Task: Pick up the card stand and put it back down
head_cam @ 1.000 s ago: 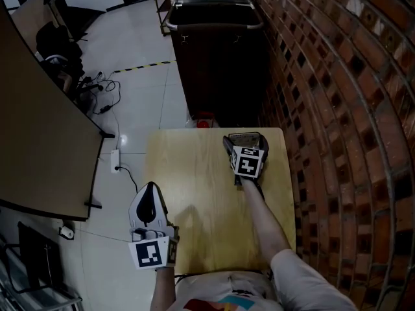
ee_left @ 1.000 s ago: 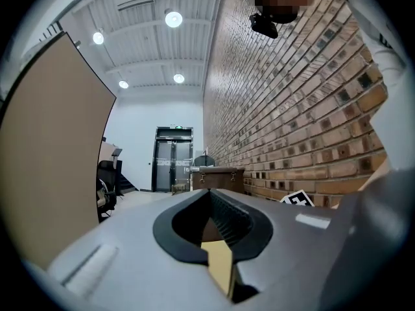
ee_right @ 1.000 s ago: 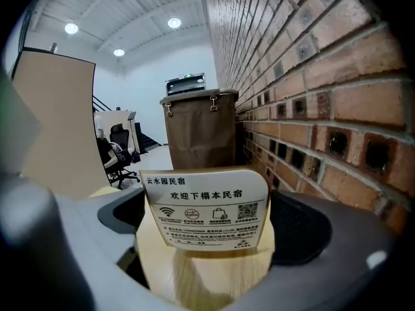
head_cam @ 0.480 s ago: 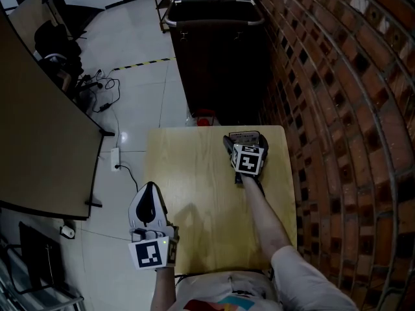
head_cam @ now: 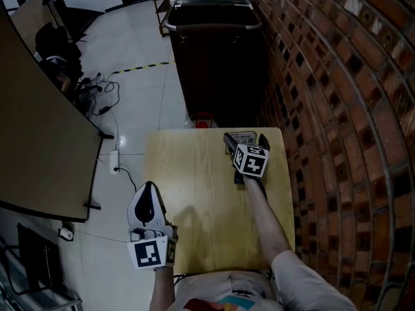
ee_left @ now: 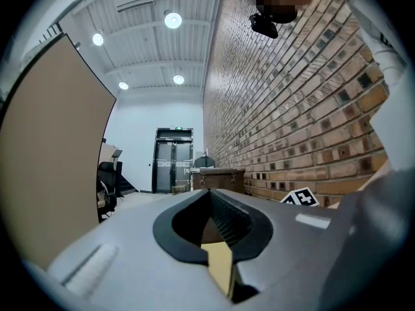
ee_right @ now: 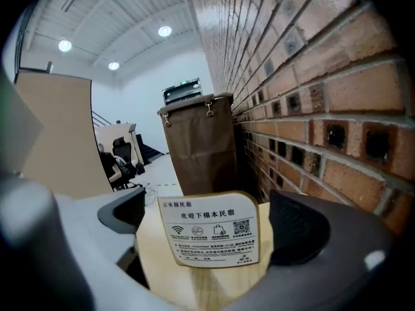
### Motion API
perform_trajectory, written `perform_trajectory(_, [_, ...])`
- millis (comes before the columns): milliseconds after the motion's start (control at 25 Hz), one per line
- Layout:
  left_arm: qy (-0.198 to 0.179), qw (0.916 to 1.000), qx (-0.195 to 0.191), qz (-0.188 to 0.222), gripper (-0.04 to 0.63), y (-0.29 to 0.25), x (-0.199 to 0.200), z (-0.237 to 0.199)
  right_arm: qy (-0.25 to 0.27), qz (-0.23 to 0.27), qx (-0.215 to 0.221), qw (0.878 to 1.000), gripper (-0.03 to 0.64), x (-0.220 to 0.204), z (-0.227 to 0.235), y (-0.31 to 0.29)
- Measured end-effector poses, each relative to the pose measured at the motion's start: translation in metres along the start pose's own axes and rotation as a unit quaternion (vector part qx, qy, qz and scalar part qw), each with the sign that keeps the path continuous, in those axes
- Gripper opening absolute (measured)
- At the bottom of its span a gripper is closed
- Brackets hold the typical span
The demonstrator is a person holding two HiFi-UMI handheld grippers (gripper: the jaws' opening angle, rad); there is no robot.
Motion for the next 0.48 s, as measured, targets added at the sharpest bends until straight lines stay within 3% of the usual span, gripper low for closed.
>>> perform_trajectory(40, [0.0, 1.0, -0.001, 0.002, 0.0, 0.0, 0.001, 0.001, -0.019, 0.013, 0.007, 1.0, 0.554, 0.005, 0.0, 0.007])
perform_trajectory(120, [0.002, 0.9999, -0.006, 0.009, 0.0, 0.001, 0.005, 0.004, -0.048, 0.035, 0.017, 0.998, 0.432, 0.014, 0.0, 0.023])
perform_trajectory(240, [0.002, 0.9997, -0.018, 0.019, 0.0, 0.006, 0.011, 0.01, -0.028, 0.073, 0.017, 0.997, 0.287, 0.032, -0.002, 0.059])
perform_trajectory(320, [0.003, 0.9994, -0.023, 0.024, 0.0, 0.01, 0.014, 0.013, -0.004, 0.109, 0.013, 0.994, 0.065, 0.047, -0.007, 0.09])
perform_trajectory(360, [0.004, 0.9994, -0.025, 0.025, 0.0, 0.013, 0.015, 0.015, 0.001, 0.128, 0.018, 0.992, 0.009, 0.053, -0.011, 0.107])
perform_trajectory(480, [0.004, 0.9991, -0.031, 0.029, 0.0, 0.02, 0.018, 0.018, -0.001, 0.183, 0.058, 0.981, 0.009, 0.069, -0.03, 0.16])
Point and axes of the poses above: the fingertips, and each gripper's own axes: y backward along the fingers, z to its right, x out of its top, the point moved 8 cm from there along y, backward along the fingers, and after that the axes turned 8 degrees about x, right-handed, at the moved point
